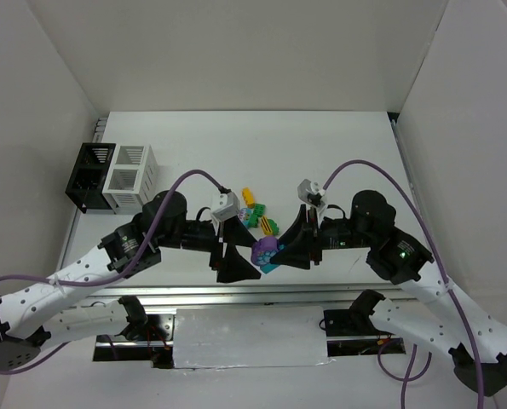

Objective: Sort the legos into containers by color

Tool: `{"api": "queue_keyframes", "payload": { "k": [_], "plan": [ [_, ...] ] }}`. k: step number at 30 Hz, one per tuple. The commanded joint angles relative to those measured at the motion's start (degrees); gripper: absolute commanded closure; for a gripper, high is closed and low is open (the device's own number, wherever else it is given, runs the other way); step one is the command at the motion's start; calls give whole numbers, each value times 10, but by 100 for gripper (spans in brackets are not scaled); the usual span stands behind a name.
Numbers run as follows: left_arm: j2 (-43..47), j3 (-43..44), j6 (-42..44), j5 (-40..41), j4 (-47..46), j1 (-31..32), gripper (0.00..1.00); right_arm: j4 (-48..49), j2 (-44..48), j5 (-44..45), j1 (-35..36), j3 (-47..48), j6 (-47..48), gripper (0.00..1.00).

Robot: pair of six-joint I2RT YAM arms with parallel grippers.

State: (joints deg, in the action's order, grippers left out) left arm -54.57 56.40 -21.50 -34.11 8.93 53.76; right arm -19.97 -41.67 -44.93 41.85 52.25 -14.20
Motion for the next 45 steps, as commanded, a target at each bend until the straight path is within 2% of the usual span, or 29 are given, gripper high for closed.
{"api": "queue_keyframes", "payload": {
  "k": [1,3,4,8,11,12,14,15,16,18,19,21,23,24,26,31,32,33,34,35,40,45],
  "plan": [
    [9,5,-14,-57,-64,-1,2,5,-7,-24,-3,22,8,100],
    [-3,10,-22,-57,-65,-1,6,4,-12,-26,-4,25,9,100],
    [-7,16,-23,-50,-64,-1,13,-1,-18,-27,-3,28,11,100],
    [-26,26,-28,-42,-63,-1,18,-9,-29,-29,-2,25,19,100],
    [-36,29,-27,-39,-59,-1,42,-3,-25,-27,-2,20,15,100],
    [-38,33,-27,-36,-57,-2,57,-2,-23,-28,-2,21,15,100],
    [-45,36,-22,-26,-50,-2,72,-10,-24,-34,-2,23,21,100],
    [-47,40,-20,-24,-49,-2,96,-15,-26,-38,-2,26,25,100],
    [-48,42,-20,-21,-48,-2,100,-19,-27,-47,-3,26,29,94],
    [-49,46,-21,-6,-48,-3,100,-19,-19,-50,-2,15,27,64],
    [-45,44,-22,-2,-49,-3,100,-12,-15,-58,-4,7,26,10],
    [-38,42,-28,4,-59,-5,100,16,2,-75,-4,-19,12,6],
    [-34,41,-31,-8,-64,-5,100,35,6,-84,-4,-33,3,11],
    [-34,42,-35,-10,-66,-5,100,45,5,-89,-4,-35,-3,19],
    [-37,44,-36,-17,-68,-5,100,49,5,-97,-4,-35,-6,29],
    [-45,39,-47,-25,-84,-5,100,61,12,-76,-4,-32,-11,48],
    [-45,35,-49,-28,-85,-5,100,60,14,-75,-4,-31,-8,55],
    [-46,35,-50,-30,-84,-5,100,63,16,-70,-4,-33,-9,75],
    [-47,34,-52,-29,-85,-5,100,68,17,-67,-4,-34,-12,91],
    [-48,35,-52,-28,-84,-5,100,67,19,-61,-4,-34,-12,100],
    [-31,38,-72,-19,-85,-36,100,77,21,-81,-4,-56,2,100],
    [-7,45,-107,-85,-100,-173,100,81,11,-80,-5,-79,13,100]
  ]
}}
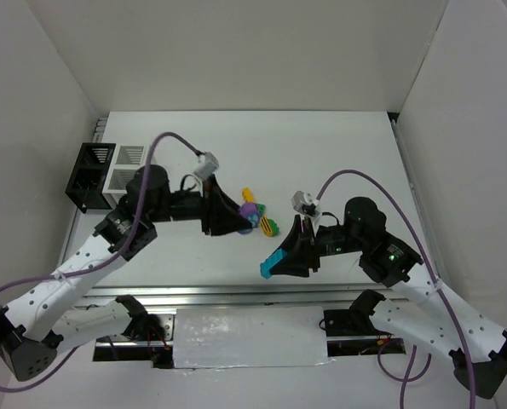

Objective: Sort the legos into containers by color

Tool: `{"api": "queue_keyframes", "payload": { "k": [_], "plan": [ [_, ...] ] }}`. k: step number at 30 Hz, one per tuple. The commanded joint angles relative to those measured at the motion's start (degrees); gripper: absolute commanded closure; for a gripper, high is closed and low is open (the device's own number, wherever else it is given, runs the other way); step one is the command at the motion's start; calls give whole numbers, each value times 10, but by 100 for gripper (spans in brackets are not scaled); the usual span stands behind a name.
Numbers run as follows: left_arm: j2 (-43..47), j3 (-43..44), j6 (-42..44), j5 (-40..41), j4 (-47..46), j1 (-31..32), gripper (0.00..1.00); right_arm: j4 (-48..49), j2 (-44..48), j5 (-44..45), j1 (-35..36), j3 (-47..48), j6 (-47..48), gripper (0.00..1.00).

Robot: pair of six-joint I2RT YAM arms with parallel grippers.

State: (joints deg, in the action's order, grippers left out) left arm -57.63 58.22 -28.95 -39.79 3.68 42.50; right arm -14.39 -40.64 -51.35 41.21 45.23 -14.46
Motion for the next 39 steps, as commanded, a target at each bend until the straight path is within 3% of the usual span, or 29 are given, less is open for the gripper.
{"api": "queue_keyframes", "payload": {
  "k": [1,3,5,8,9,12,14,16,20,24,35,39],
  "plan": [
    [23,30,-36,-36,-42,-78,100,30,0,-9,-2,-14,15,100],
    [22,43,-37,-62,-37,-116,100,37,1,-5,-4,-17,11,100],
    [22,70,-11,-28,22,-144,100,35,1,50,-5,-18,5,100],
    [19,117,4,269,182,-158,100,35,4,189,-5,-22,-31,100],
    [23,120,0,451,208,-160,100,34,5,212,-5,-23,-34,100],
    [46,71,-64,737,207,-181,100,39,7,265,-5,-30,-54,100],
    [45,51,-105,796,205,-217,100,42,2,283,-4,-30,-69,100],
    [35,41,-114,816,173,-249,100,32,-11,296,-4,-23,-70,100],
    [-54,70,-160,853,198,-304,100,32,-21,297,-4,-23,-83,100],
    [-158,127,-189,801,263,-388,100,40,-18,289,-3,-35,-87,100],
    [-207,107,-188,745,214,-448,88,31,-31,278,-2,-28,-75,100],
    [-213,84,-187,740,194,-448,76,38,-45,274,-1,-24,-76,100]
  ]
}}
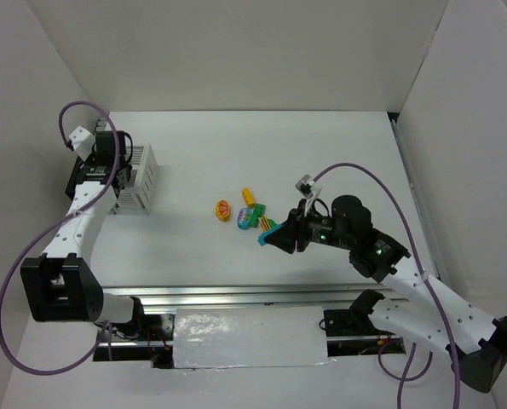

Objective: Sort the legos into containers by color

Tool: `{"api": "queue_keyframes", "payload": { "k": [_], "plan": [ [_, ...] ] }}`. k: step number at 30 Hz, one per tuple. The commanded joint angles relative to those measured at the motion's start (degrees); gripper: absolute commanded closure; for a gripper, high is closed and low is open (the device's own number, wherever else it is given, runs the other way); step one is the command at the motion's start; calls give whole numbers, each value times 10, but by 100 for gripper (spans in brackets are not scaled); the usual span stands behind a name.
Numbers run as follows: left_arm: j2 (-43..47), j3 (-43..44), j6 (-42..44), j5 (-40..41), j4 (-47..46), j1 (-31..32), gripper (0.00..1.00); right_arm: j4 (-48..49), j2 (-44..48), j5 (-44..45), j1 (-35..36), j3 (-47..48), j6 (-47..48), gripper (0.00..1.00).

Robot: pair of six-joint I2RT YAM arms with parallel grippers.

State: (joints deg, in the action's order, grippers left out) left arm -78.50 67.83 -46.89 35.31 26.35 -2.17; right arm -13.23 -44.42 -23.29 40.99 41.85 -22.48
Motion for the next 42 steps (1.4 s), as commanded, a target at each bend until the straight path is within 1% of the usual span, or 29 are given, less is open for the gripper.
{"api": "queue_keyframes", "payload": {
  "k": [1,5,6,8,11,12,14,15,17,19,20,21,23,24,25,26,28,29,30,31,32,33,34,35,38,39,40,41,42],
  "plan": [
    [-7,-12,-7,-13,-38,-2,74,27,-9,-8,1,11,5,100],
    [-33,-7,7,-39,-57,-1,69,25,-17,-14,2,15,8,100],
    [-36,-2,5,-38,-55,-2,66,24,-17,-12,2,15,9,100],
    [-43,4,0,-33,-45,-5,62,22,-19,-14,2,15,9,100],
    [-39,-2,1,-37,-54,-7,47,25,-20,-18,1,12,9,100],
    [-39,-2,2,-38,-55,-9,37,27,-20,-18,2,11,9,100],
    [-42,2,1,-41,-50,-10,31,24,-25,-18,1,16,10,100],
    [-44,5,0,-41,-48,-10,26,23,-27,-19,1,16,11,100],
    [-43,5,0,-44,-47,-11,22,22,-29,-21,1,17,11,100],
    [-37,7,-2,-42,-41,-10,13,22,-30,-21,2,18,11,100],
    [-33,11,-2,-45,-39,-11,5,24,-30,-20,1,17,10,100],
    [-19,12,1,-51,-33,-10,0,25,-30,-18,3,17,7,100],
    [6,14,16,-84,-36,-5,0,31,-31,-12,1,17,-5,100],
    [35,15,42,-101,-42,2,1,35,-32,-13,1,17,-10,100],
    [50,20,43,-139,-42,10,1,45,-34,-25,1,17,-14,100],
    [65,22,66,-169,-40,34,0,51,-35,-31,1,18,-24,100],
    [111,21,105,-246,-51,52,1,72,-37,-41,-2,22,-37,100],
    [127,9,116,-365,-60,57,1,80,-37,-60,-3,23,-45,100],
    [161,-2,133,-438,-76,58,0,87,-39,-76,-4,25,-49,100],
    [178,-34,137,-510,-119,60,0,101,-46,-94,-6,33,-52,100],
    [194,-51,139,-642,-144,66,1,108,-51,-115,-9,38,-59,100],
    [224,-66,130,-701,-170,72,0,116,-54,-141,-9,41,-64,100],
    [236,-87,125,-749,-200,79,0,130,-59,-148,-9,45,-71,100],
    [260,-95,117,-806,-209,101,0,145,-60,-162,-10,45,-84,100],
    [304,-120,97,-816,-233,162,0,192,-65,-190,-10,46,-100,100],
    [309,-126,90,-822,-245,177,1,216,-70,-220,-10,48,-104,100],
    [314,-138,81,-829,-254,203,1,232,-71,-231,-9,47,-108,100],
    [316,-144,68,-834,-287,216,2,252,-71,-238,-9,43,-125,100],
    [315,-150,48,-837,-300,231,2,270,-71,-238,-8,39,-135,100]
  ]
}}
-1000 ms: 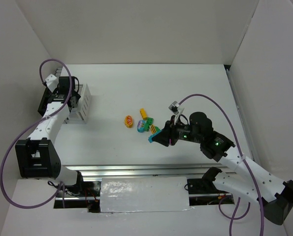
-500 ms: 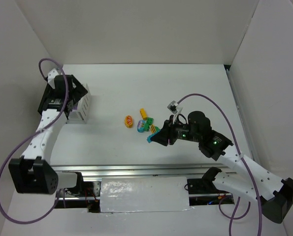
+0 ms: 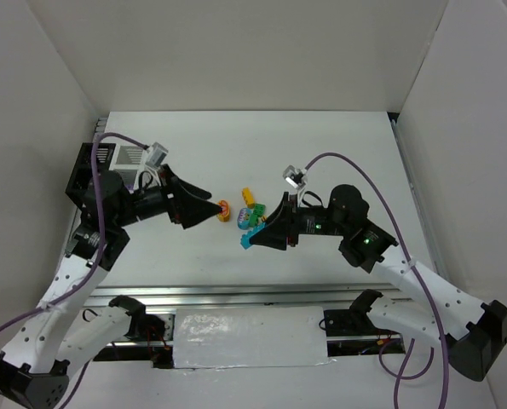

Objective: Sort the legos into containers by color

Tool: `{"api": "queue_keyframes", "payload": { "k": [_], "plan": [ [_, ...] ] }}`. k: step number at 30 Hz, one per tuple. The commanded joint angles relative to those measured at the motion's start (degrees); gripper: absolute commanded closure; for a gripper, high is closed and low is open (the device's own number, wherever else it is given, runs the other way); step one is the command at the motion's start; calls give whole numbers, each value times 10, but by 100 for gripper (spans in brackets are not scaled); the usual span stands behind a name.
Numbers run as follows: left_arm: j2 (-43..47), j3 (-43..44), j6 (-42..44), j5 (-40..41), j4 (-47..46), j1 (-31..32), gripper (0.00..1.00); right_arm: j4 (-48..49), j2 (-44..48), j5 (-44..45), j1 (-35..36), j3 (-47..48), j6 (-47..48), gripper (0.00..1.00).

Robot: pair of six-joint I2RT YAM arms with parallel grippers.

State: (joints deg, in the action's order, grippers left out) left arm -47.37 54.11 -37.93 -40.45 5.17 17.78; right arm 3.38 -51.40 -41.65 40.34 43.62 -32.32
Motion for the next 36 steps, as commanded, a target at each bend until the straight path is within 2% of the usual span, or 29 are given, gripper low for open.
{"api": "queue_keyframes", "payload": {
  "k": [1,4,7,9,14,15,17,18,23,24,25,26,27,28,29,30,31,33,34,36],
  "plan": [
    [3,-23,-44,-79,-99,68,3,122,1,-49,-2,17,-43,100],
    [-10,-29,-9,-33,-79,137,4,137,0,-34,-2,19,-51,100],
    [-25,-51,-23,-43,-124,178,6,150,-10,-47,-2,29,-60,100],
    [-34,-56,-35,-48,-159,200,7,146,-19,-59,-1,38,-58,100],
    [-51,-30,-10,-31,-137,227,13,136,-13,-59,-1,38,-50,100],
    [-54,-30,-11,-31,-139,228,22,134,-13,-60,0,40,-47,100],
    [-63,-29,-14,-36,-142,230,33,132,-13,-63,0,41,-45,100],
    [-66,-29,-15,-38,-148,230,48,130,-14,-63,-1,42,-43,100],
    [-69,-27,-14,-49,-156,230,69,125,-14,-71,-2,38,-34,100],
    [-69,-25,-8,-49,-153,230,81,123,-13,-70,-2,38,-32,100],
    [-69,-22,-4,-49,-143,230,86,120,-13,-69,-3,37,-30,100],
    [-69,-16,0,-48,-139,230,93,117,-10,-70,-1,38,-27,97],
    [-69,-14,7,-46,-134,230,99,117,-9,-73,-2,38,-27,89],
    [-70,-10,10,-41,-119,230,100,118,-6,-77,-2,37,-28,74],
    [-69,-2,14,-21,-109,230,100,121,-4,-77,-3,35,-29,10],
    [-70,6,30,-4,-92,230,100,113,1,-58,-3,36,-27,0],
    [-70,28,45,19,-31,228,100,96,11,-35,-3,41,-21,0],
    [-69,49,79,95,24,219,100,37,24,47,-8,45,2,0],
    [-69,69,85,117,73,193,100,2,37,74,-17,45,11,0],
    [-72,88,88,153,112,149,100,-51,54,181,-25,45,14,0]
  ]
}}
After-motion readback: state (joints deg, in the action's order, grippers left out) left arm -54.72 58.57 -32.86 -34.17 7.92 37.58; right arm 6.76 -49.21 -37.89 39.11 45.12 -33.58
